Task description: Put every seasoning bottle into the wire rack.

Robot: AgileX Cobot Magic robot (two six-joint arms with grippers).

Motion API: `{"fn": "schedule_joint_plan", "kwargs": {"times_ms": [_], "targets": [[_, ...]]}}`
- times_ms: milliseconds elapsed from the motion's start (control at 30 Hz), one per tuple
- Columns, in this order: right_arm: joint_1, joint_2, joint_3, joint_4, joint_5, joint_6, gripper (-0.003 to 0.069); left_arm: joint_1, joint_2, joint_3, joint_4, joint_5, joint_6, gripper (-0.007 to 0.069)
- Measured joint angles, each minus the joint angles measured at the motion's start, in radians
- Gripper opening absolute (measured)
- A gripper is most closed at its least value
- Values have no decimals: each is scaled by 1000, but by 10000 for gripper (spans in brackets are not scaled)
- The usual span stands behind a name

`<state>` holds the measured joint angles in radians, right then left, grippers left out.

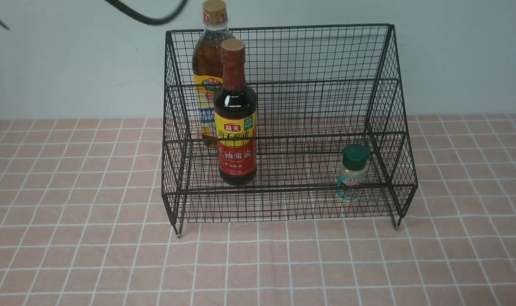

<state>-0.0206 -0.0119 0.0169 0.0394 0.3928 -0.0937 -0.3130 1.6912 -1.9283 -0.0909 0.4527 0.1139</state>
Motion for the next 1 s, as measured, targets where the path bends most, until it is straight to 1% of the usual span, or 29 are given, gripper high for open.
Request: {"fn": "schedule_joint_plan", "kwargs": {"times_ms": [33,67,100,133,200,233,267,367,500,600,633,767,833,1000], "targets": [[0,0,0,0,0,0,-15,0,-45,-1,0,77,0,178],[0,0,0,0,0,0,-15,0,-52,-1,0,98,0,153],[0,0,0,0,0,0,-15,0,-112,-1,1,201,1,52],[0,0,0,0,0,0,-15,0,-124,-1,1,211,1,46],[0,0,0,0,0,0,-15,0,-185,-1,1,290,1,9],[0,0,0,0,0,0,-15,0,-198,-1,1,319,1,3],[0,0,0,0,0,0,-15,0,-262,-1,1,374,1,-6],[0,0,0,0,0,0,-15,0,-375,3,1,436,1,-7],[0,0,0,0,0,0,-15,0,-501,63,2,460,1,-7],[0,0,0,0,0,0,-15,0,-582,149,2,465,-5,-7],[0,0,0,0,0,0,-15,0,-582,149,2,464,-7,-7],[0,0,0,0,0,0,-15,0,-708,311,2,480,-27,-7],[0,0,0,0,0,0,-15,0,-807,436,18,489,-26,-7],[0,0,0,0,0,0,-15,0,-947,583,18,500,-25,-7]]}}
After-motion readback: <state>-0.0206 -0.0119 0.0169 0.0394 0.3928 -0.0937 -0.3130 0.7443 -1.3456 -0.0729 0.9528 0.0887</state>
